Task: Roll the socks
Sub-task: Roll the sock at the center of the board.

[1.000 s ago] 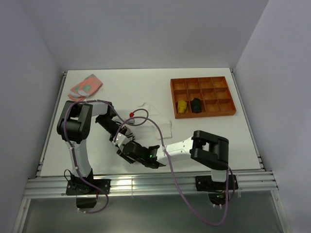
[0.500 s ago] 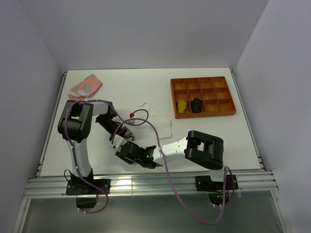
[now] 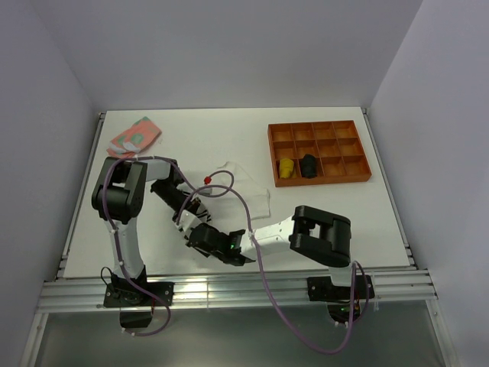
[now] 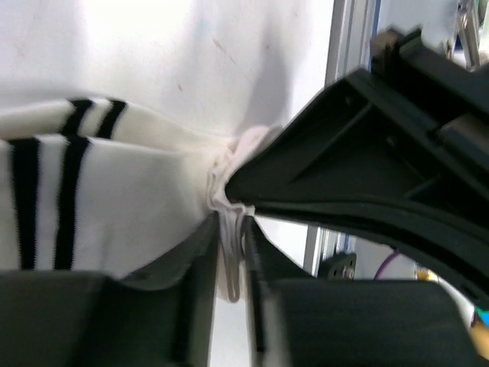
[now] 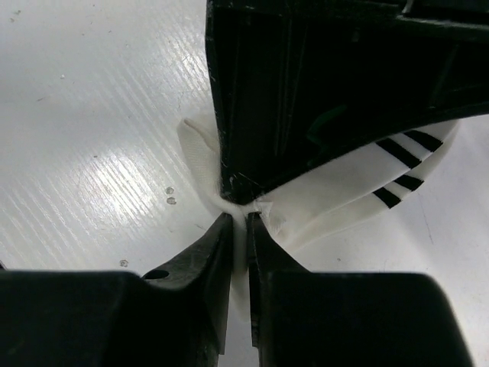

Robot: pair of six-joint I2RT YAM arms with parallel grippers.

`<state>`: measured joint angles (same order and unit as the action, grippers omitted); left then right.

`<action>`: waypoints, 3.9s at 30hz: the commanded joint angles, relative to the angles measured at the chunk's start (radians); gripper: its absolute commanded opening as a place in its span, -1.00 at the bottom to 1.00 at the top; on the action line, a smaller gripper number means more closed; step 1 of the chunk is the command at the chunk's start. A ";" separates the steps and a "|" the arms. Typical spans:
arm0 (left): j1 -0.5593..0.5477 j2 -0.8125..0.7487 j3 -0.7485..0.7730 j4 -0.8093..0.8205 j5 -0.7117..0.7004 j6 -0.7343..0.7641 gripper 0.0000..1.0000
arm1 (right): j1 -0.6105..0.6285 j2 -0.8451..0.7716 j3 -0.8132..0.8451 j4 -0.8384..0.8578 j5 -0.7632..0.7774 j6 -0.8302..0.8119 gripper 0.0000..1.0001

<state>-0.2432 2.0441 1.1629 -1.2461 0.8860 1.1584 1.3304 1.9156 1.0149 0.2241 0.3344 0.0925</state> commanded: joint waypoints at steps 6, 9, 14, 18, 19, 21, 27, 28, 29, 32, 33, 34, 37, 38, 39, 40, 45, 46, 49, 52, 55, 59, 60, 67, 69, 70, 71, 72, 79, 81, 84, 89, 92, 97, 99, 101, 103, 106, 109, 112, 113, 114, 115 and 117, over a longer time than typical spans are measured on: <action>0.038 -0.188 -0.032 0.244 0.120 -0.228 -0.18 | -0.014 -0.003 -0.042 -0.045 -0.080 0.082 -0.78; 0.071 -0.245 -0.058 0.342 0.126 -0.348 -0.19 | -0.026 -0.021 -0.053 -0.051 -0.103 0.101 -0.81; 0.159 -0.356 -0.124 0.575 0.105 -0.532 -0.21 | -0.034 -0.027 -0.029 -0.104 -0.138 0.119 -0.85; 0.238 -0.436 -0.164 0.704 0.087 -0.634 -0.21 | -0.049 -0.041 -0.012 -0.135 -0.187 0.136 -0.88; 0.243 -0.452 -0.173 0.732 0.082 -0.672 -0.21 | -0.057 -0.044 -0.007 -0.149 -0.225 0.139 -0.88; 0.307 -0.490 -0.186 0.766 0.085 -0.689 -0.19 | -0.085 -0.055 0.002 -0.169 -0.268 0.150 -0.89; 0.380 -0.574 -0.207 0.774 0.076 -0.677 -0.23 | -0.171 -0.047 0.097 -0.296 -0.472 0.156 -0.92; 0.383 -0.590 -0.215 0.775 0.065 -0.665 -0.24 | -0.183 -0.032 0.137 -0.343 -0.504 0.158 -0.91; 0.387 -0.625 -0.232 0.772 0.057 -0.648 -0.23 | -0.194 -0.021 0.160 -0.373 -0.547 0.161 -0.92; 0.386 -0.702 -0.276 0.768 0.042 -0.586 -0.22 | -0.244 0.022 0.244 -0.469 -0.647 0.170 -0.91; 0.387 -0.720 -0.287 0.757 0.041 -0.562 -0.21 | -0.272 0.034 0.264 -0.511 -0.669 0.173 -0.90; 0.387 -0.752 -0.311 0.751 0.036 -0.528 -0.20 | -0.284 0.055 0.304 -0.535 -0.690 0.171 -0.90; 0.381 -0.786 -0.341 0.711 0.033 -0.441 -0.15 | -0.319 0.094 0.393 -0.621 -0.778 0.168 -0.87; 0.369 -0.800 -0.347 0.703 0.022 -0.422 -0.14 | -0.329 0.124 0.418 -0.641 -0.785 0.176 -0.87; 0.361 -0.806 -0.353 0.691 0.019 -0.376 -0.13 | -0.339 0.140 0.442 -0.684 -0.822 0.182 -0.87; 0.342 -0.818 -0.364 0.668 0.013 -0.353 -0.12 | -0.362 0.158 0.482 -0.698 -0.840 0.190 -0.87; 0.204 -0.849 -0.425 0.665 -0.099 -0.264 -0.02 | -0.404 0.226 0.560 -0.747 -0.916 0.207 -0.86; 0.158 -0.863 -0.454 0.675 -0.111 -0.264 -0.01 | -0.413 0.235 0.571 -0.756 -0.929 0.208 -0.85; 0.108 -0.886 -0.499 0.715 -0.133 -0.252 0.08 | -0.425 0.263 0.594 -0.764 -0.966 0.223 -0.83; 0.084 -0.889 -0.516 0.729 -0.127 -0.244 0.16 | -0.436 0.284 0.603 -0.761 -0.995 0.233 -0.84; 0.059 -0.875 -0.532 0.743 -0.130 -0.233 0.22 | -0.441 0.299 0.602 -0.755 -1.029 0.245 -0.83; 0.036 -0.857 -0.554 0.783 -0.130 -0.233 0.25 | -0.451 0.312 0.591 -0.730 -1.043 0.260 -0.84; 0.032 -0.855 -0.562 0.793 -0.128 -0.233 0.25 | -0.457 0.316 0.584 -0.726 -1.049 0.268 -0.84; -0.033 -0.831 -0.603 0.872 -0.150 -0.279 0.26 | -0.473 0.330 0.564 -0.692 -1.072 0.288 -0.84; -0.041 -0.814 -0.602 0.878 -0.151 -0.289 0.25 | -0.473 0.333 0.556 -0.677 -1.077 0.294 -0.84; -0.042 -0.809 -0.601 0.887 -0.151 -0.292 0.25 | -0.476 0.333 0.553 -0.675 -1.077 0.297 -0.84; -0.044 -0.806 -0.601 0.892 -0.156 -0.296 0.25 | -0.474 0.336 0.556 -0.672 -1.078 0.297 -0.84; -0.047 -0.800 -0.601 0.892 -0.156 -0.296 0.25 | -0.476 0.338 0.556 -0.671 -1.077 0.299 -0.84; -0.056 -0.750 -0.589 0.912 -0.170 -0.316 0.24 | -0.481 0.333 0.538 -0.648 -1.083 0.311 -0.85; -0.056 -0.727 -0.588 0.912 -0.174 -0.313 0.22 | -0.481 0.330 0.525 -0.635 -1.086 0.317 -0.85; -0.056 -0.713 -0.594 0.921 -0.176 -0.319 0.14 | -0.485 0.329 0.518 -0.629 -1.083 0.319 -0.85; -0.056 -0.696 -0.585 0.913 -0.150 -0.338 -0.09 | -0.487 0.318 0.495 -0.620 -1.068 0.320 -0.86; -0.056 -0.671 -0.565 0.886 -0.133 -0.338 -0.36 | -0.487 0.303 0.465 -0.591 -1.055 0.331 -0.86; -0.056 -0.608 -0.537 0.841 -0.113 -0.328 -0.84 | -0.487 0.270 0.410 -0.548 -1.002 0.348 -0.87; -0.054 -0.598 -0.529 0.824 -0.101 -0.333 -0.95 | -0.485 0.241 0.386 -0.528 -0.979 0.360 -0.78; -0.051 -0.587 -0.514 0.791 -0.090 -0.336 -0.99 | -0.485 0.214 0.340 -0.488 -0.934 0.374 -0.67; -0.050 -0.575 -0.497 0.757 -0.071 -0.330 -0.99 | -0.485 0.154 0.288 -0.407 -0.884 0.401 -0.46; -0.042 -0.538 -0.454 0.682 -0.053 -0.306 -0.99 | -0.485 0.050 0.160 -0.300 -0.842 0.438 -0.17; -0.028 -0.503 -0.419 0.622 -0.041 -0.277 -0.99 | -0.484 -0.053 0.042 -0.186 -0.764 0.467 0.00; -0.015 -0.441 -0.352 0.518 -0.016 -0.227 -0.99 | -0.481 -0.122 -0.074 -0.099 -0.681 0.495 0.06; -0.004 -0.403 -0.315 0.495 -0.010 -0.218 -0.99 | -0.482 -0.165 -0.097 -0.056 -0.643 0.500 0.06; -0.001 -0.388 -0.298 0.463 -0.006 -0.201 -0.99 | -0.479 -0.193 -0.122 -0.028 -0.628 0.503 0.07; 0.002 -0.374 -0.284 0.427 0.001 -0.183 -0.99 | -0.478 -0.216 -0.166 0.015 -0.606 0.510 0.08; 0.004 -0.346 -0.253 0.393 0.001 -0.166 -0.99 | -0.467 -0.283 -0.203 0.041 -0.528 0.506 0.09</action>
<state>-0.2478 1.6726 0.8566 -0.7212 0.8436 0.9108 0.8516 1.7287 0.8501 0.1211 -0.3492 0.5835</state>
